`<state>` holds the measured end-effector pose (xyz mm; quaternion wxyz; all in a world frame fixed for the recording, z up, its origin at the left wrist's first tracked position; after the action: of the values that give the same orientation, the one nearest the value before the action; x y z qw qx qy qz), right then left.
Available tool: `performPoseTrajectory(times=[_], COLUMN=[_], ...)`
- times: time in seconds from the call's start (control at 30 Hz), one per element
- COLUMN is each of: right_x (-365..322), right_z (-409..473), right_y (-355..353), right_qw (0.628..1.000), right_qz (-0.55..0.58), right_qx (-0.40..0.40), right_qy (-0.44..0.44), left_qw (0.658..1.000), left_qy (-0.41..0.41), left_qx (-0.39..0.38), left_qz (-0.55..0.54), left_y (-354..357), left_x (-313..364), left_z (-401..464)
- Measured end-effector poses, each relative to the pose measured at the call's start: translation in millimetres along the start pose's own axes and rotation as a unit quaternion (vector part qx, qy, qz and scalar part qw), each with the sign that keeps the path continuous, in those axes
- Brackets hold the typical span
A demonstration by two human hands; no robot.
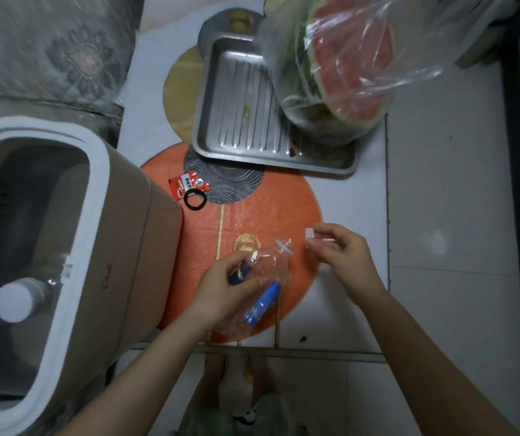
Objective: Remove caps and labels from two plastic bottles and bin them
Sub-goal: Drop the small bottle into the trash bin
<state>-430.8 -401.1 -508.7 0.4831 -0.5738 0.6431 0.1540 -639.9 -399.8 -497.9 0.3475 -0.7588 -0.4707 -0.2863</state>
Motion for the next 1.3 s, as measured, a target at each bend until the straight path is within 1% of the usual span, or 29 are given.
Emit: performPoseTrajectory(times=[0.03,0.1,0.17,0.27,0.4,0.5,0.63,0.7,0.73,0.8,0.83,0.9,0.97,1.03,1.17,1.23,1.3], right_x=[-20,-61,-99,-149,-211,-252,-296,-310,-314,-320,-322,-329,-337,-344,-355,-357,-357], right_z=[-10,-29,-48,-76,-118,-153,-191,-206,-213,-225,-229,-237,-242,-248,-263,-267,-269], right_y=[-4,-13,-28,-49,-69,-84,-99,-104,-106,-108,-109,-113,-118,-123,-128,-127,-124], right_qw=[0.999,0.995,0.989,0.981,0.964,0.95,0.931,0.924,0.921,0.928,0.933,0.932,0.934,0.926,0.901,0.894,0.887], right_qz=[0.011,-0.013,-0.042,-0.07,-0.111,-0.118,-0.123,-0.126,-0.126,-0.101,-0.093,-0.098,-0.054,-0.035,-0.07,-0.074,-0.094], right_qx=[-0.029,-0.076,-0.097,-0.114,-0.118,-0.115,-0.095,-0.067,-0.058,-0.055,-0.058,-0.071,-0.102,-0.106,-0.034,-0.012,0.004], right_qy=[-0.017,-0.068,-0.107,-0.14,-0.213,-0.265,-0.33,-0.356,-0.365,-0.355,-0.343,-0.341,-0.338,-0.361,-0.428,-0.441,-0.453], left_qw=[1.0,0.999,0.996,0.989,0.98,0.967,0.958,0.949,0.939,0.919,0.914,0.915,0.923,0.927,0.93,0.933,0.938], left_qy=[0.011,0.038,0.08,0.13,0.18,0.229,0.263,0.29,0.313,0.347,0.354,0.357,0.351,0.349,0.348,0.34,0.328], left_qx=[-0.008,-0.021,-0.031,-0.057,-0.069,-0.074,-0.055,-0.025,-0.005,0.03,0.035,0.028,0.017,0.009,-0.038,-0.056,-0.055], left_qz=[0.002,0.005,0.009,0.026,0.056,0.081,0.103,0.123,0.143,0.186,0.194,0.183,0.158,0.135,0.11,0.102,0.099], left_y=[-3,-11,-20,-32,-54,-71,-93,-103,-107,-114,-117,-120,-122,-125,-124,-123,-124], left_x=[13,39,70,112,166,206,245,262,271,284,288,294,299,305,311,311,308], left_z=[-6,-19,-34,-60,-97,-128,-164,-179,-187,-201,-207,-215,-219,-225,-234,-236,-236])
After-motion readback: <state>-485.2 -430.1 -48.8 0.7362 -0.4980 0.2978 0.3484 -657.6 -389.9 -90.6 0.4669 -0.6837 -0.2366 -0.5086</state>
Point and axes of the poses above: each hand's wrist, its own z-axis towards the middle knuckle, its own y-axis out of the palm, x = y × z, the point moved 7 cm from there along z, towards the middle knuckle, and after that the axes turned 13 degrees about x, right-handed, at the moved point
